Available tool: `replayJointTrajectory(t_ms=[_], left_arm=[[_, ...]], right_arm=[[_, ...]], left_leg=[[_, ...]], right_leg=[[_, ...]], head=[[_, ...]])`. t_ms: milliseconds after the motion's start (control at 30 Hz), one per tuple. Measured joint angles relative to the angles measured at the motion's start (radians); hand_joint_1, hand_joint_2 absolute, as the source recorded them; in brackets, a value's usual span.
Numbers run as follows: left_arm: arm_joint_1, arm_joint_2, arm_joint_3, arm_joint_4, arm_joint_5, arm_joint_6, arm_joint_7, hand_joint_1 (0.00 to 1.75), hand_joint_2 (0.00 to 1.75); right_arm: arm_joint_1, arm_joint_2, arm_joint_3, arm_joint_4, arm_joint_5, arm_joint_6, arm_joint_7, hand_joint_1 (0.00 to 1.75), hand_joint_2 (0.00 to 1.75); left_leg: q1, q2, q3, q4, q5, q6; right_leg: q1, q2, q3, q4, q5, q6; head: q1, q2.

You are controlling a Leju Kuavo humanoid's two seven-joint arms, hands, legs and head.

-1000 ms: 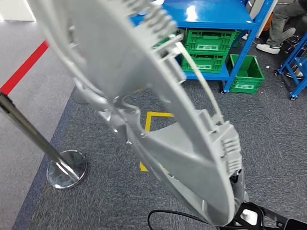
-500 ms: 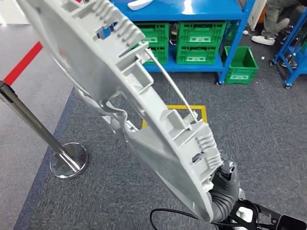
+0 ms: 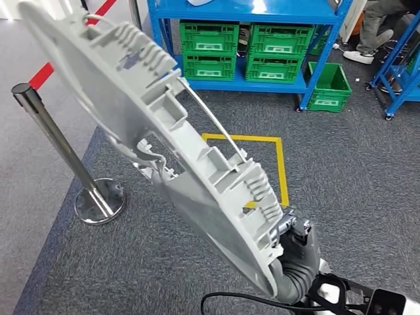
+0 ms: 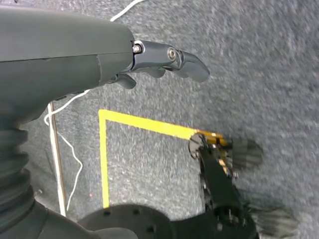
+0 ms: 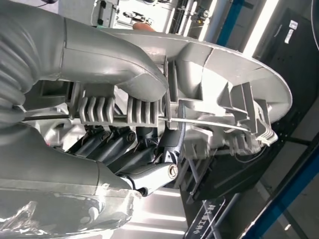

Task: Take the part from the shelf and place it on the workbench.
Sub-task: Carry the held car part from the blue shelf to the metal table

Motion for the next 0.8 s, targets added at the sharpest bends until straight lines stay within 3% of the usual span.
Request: replayJointTrajectory(t_ms=[33,67,100,133,200,267,333,400,467,533,567,600,667,733,800], left_arm=[[0.000,0.000,0.000,0.000,0.000,0.000,0.000,0.00,1.75],[0.000,0.001,0.000,0.000,-0.001,0.000,0.000,0.00,1.75],[0.001,0.000,0.000,0.000,-0.001,0.000,0.000,0.00,1.75],[0.001,0.000,0.000,0.000,-0.002,0.000,0.000,0.00,1.75],[0.002,-0.002,0.000,0.000,-0.003,0.000,0.000,0.00,1.75],[0.002,-0.004,-0.001,0.000,-0.004,0.000,0.000,0.00,1.75],[0.002,-0.005,-0.001,0.000,-0.006,0.000,0.000,0.00,1.75],[0.003,-0.005,-0.001,0.000,-0.007,0.000,0.000,0.00,1.75],[0.006,-0.007,-0.002,0.000,-0.010,0.000,-0.001,0.00,1.75],[0.006,-0.010,-0.003,0.000,-0.012,-0.001,-0.003,0.00,1.75],[0.005,-0.010,-0.003,0.000,-0.012,-0.001,-0.003,0.00,1.75],[0.005,-0.011,-0.003,0.000,-0.012,-0.001,-0.004,0.00,1.75],[0.004,-0.011,-0.004,0.000,-0.012,-0.001,-0.004,0.00,1.75],[0.002,-0.013,-0.005,0.000,-0.012,-0.002,-0.005,0.00,1.75],[-0.003,-0.015,-0.005,0.000,-0.012,-0.002,-0.006,0.00,1.75]], right_arm=[[0.002,-0.001,0.000,0.000,0.002,-0.002,-0.001,1.75,1.75],[0.004,-0.002,0.000,0.000,0.004,-0.004,-0.002,1.75,1.75],[0.006,-0.002,0.000,0.000,0.006,-0.007,-0.003,1.75,1.75],[0.008,-0.003,0.000,-0.001,0.008,-0.010,-0.004,1.75,1.75],[0.009,-0.003,-0.001,-0.003,0.014,-0.018,-0.008,1.75,1.75],[0.010,-0.003,-0.003,-0.007,0.021,-0.024,-0.012,1.75,1.75],[0.013,-0.003,-0.006,-0.012,0.027,-0.030,-0.017,1.75,1.75],[0.019,-0.003,-0.010,-0.015,0.032,-0.039,-0.021,1.75,1.75],[0.026,-0.003,-0.015,-0.020,0.039,-0.049,-0.026,1.75,1.75],[0.033,-0.002,-0.022,-0.027,0.047,-0.056,-0.033,1.75,1.75],[0.037,-0.002,-0.025,-0.030,0.051,-0.059,-0.035,1.75,1.75],[0.040,-0.002,-0.029,-0.032,0.054,-0.061,-0.035,1.75,1.75],[0.045,-0.002,-0.033,-0.035,0.061,-0.064,-0.035,1.75,1.75],[0.047,-0.002,-0.036,-0.040,0.071,-0.071,-0.035,1.75,1.75],[0.049,-0.001,-0.039,-0.048,0.085,-0.079,-0.036,1.75,1.75]], left_leg=[[-0.001,0.000,-0.014,0.000,0.012,0.002],[-0.002,0.000,-0.030,0.001,0.024,0.003],[-0.004,0.000,-0.045,0.002,0.037,0.003],[-0.005,0.000,-0.061,0.004,0.048,0.002],[-0.006,-0.001,-0.090,0.010,0.069,-0.004],[-0.007,-0.001,-0.108,0.017,0.086,-0.013],[-0.007,-0.001,-0.115,0.018,0.104,-0.024],[-0.004,-0.001,-0.123,0.020,0.108,-0.036],[-0.002,-0.002,-0.144,0.068,0.041,-0.048],[0.001,-0.003,-0.177,0.187,-0.066,-0.057],[0.003,-0.003,-0.189,0.251,-0.097,-0.061],[0.004,-0.003,-0.191,0.296,-0.105,-0.063],[0.007,-0.003,-0.151,0.294,-0.062,-0.066],[0.011,-0.003,-0.049,0.172,-0.029,-0.068],[0.011,-0.006,0.039,0.042,-0.045,-0.058]], right_leg=[[0.000,0.000,-0.013,0.071,-0.046,0.001],[0.000,0.000,-0.019,0.131,-0.069,0.002],[0.000,0.000,-0.013,0.167,-0.067,0.001],[0.001,0.000,0.011,0.167,-0.046,-0.001],[0.002,0.000,0.108,0.064,-0.005,-0.008],[0.006,0.000,0.212,-0.080,-0.018,-0.013],[0.011,0.001,0.241,-0.138,-0.035,-0.020],[0.009,0.000,0.221,-0.138,-0.020,-0.034],[0.005,-0.002,0.199,-0.140,0.006,-0.049],[0.004,-0.001,0.168,-0.139,0.034,-0.054],[0.004,-0.001,0.150,-0.139,0.048,-0.054],[0.004,-0.001,0.133,-0.138,0.061,-0.052],[0.003,-0.001,0.100,-0.135,0.086,-0.048],[0.002,-0.001,0.072,-0.130,0.108,-0.040],[0.003,-0.001,0.054,-0.125,0.129,-0.028]], head=[[0.001,0.000],[0.002,0.000],[0.002,0.000],[0.002,0.000],[0.002,0.000],[0.001,0.000],[0.003,0.000],[0.003,0.000],[-0.002,0.000],[-0.005,0.000],[-0.005,0.000],[-0.005,0.000],[-0.005,0.000],[-0.006,0.000],[-0.006,0.000]])
